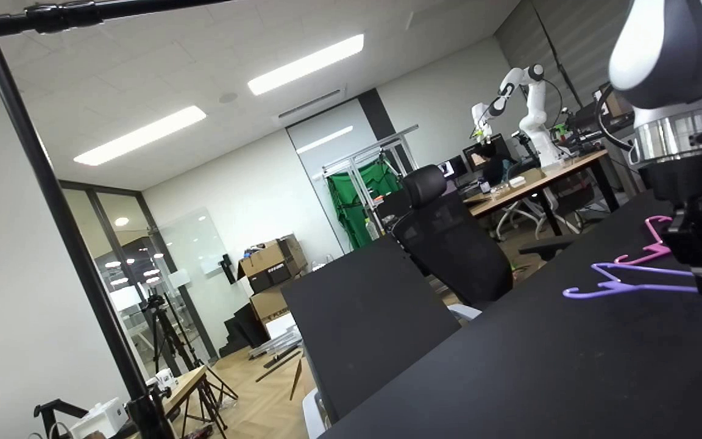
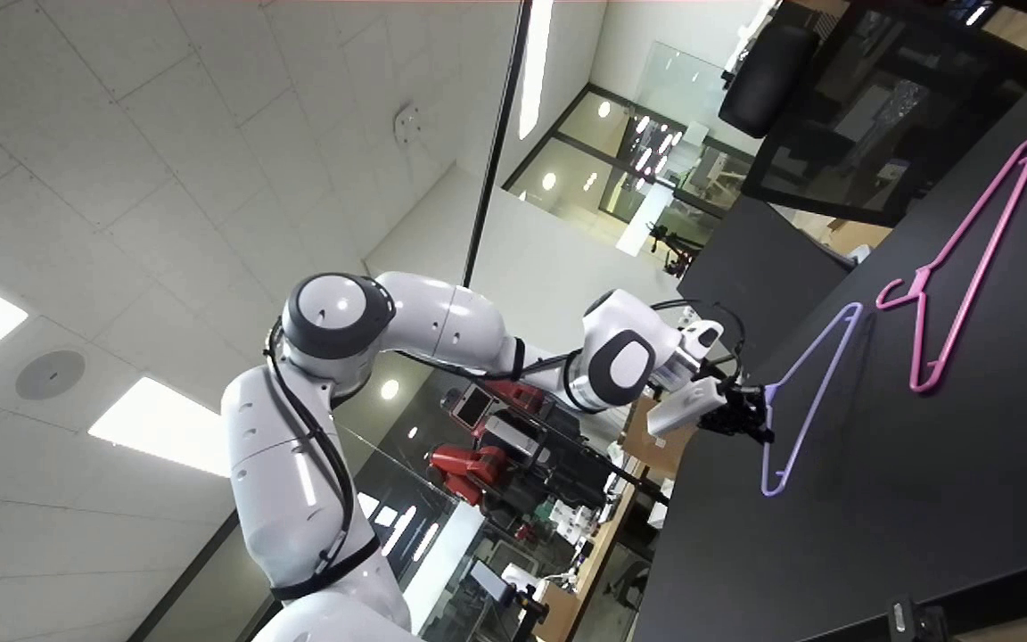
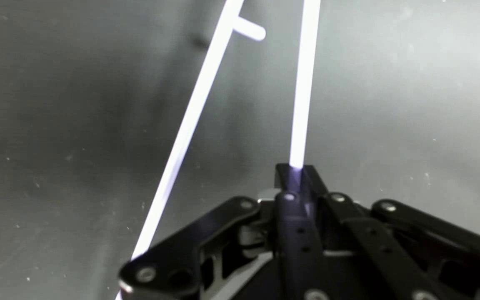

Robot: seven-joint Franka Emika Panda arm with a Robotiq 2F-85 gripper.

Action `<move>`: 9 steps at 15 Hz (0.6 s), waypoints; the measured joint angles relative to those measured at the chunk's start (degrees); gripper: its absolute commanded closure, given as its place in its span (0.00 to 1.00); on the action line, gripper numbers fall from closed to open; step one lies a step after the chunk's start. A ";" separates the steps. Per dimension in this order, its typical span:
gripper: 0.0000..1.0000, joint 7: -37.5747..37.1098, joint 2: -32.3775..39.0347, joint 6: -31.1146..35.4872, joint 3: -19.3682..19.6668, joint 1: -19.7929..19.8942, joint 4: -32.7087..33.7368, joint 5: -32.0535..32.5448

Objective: Hang the coat hangers on the rod

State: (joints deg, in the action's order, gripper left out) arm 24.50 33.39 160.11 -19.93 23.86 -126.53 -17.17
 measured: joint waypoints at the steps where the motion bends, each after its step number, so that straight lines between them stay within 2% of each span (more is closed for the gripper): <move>1: 0.98 2.27 -0.55 -0.14 -2.80 2.56 0.04 -3.05; 3: 0.98 7.08 -1.51 -0.85 -7.92 7.38 0.41 -9.06; 6: 0.98 14.78 -2.66 -4.13 -13.19 12.83 1.58 -18.12; 9: 0.98 24.56 -4.28 -12.20 -15.08 16.52 3.53 -29.50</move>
State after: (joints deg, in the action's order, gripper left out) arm 49.06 29.12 147.92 -35.01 40.39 -122.99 -46.68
